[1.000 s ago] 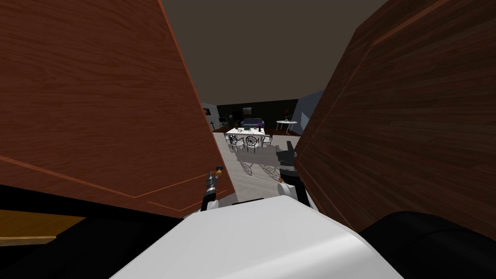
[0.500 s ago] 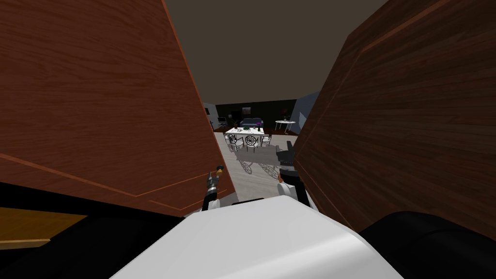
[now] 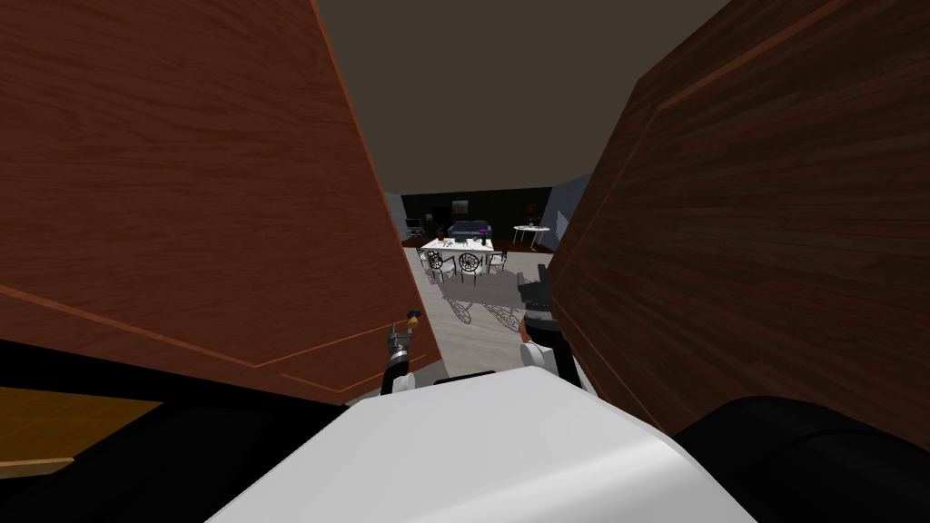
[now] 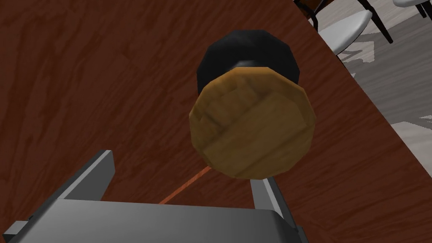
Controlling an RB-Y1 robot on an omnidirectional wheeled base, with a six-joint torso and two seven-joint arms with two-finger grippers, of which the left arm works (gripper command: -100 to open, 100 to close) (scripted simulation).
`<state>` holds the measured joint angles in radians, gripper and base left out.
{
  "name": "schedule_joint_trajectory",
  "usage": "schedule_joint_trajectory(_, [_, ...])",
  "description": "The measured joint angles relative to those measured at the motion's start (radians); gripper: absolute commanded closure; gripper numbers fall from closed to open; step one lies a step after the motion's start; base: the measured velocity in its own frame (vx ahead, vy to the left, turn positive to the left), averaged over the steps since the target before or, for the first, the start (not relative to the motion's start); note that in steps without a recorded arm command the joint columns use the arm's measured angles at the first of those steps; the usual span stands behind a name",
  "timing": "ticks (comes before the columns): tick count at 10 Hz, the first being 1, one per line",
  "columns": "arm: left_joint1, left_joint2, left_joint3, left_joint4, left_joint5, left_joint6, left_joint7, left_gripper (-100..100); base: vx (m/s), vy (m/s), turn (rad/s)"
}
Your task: Push the door open
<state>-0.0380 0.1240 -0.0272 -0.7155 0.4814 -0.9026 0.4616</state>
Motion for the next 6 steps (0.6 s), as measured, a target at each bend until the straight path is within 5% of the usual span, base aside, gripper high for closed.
schedule_joint_trajectory(2, [-0.025, -0.003, -0.009, 0.047, 0.021, -0.025, 0.057, -100, -0.064, 0.027, -0.045])
schedule_joint_trajectory(6, [-0.030, -0.013, -0.020, 0.050, 0.054, -0.023, 0.125, -100, -0.021, 0.008, -0.012])
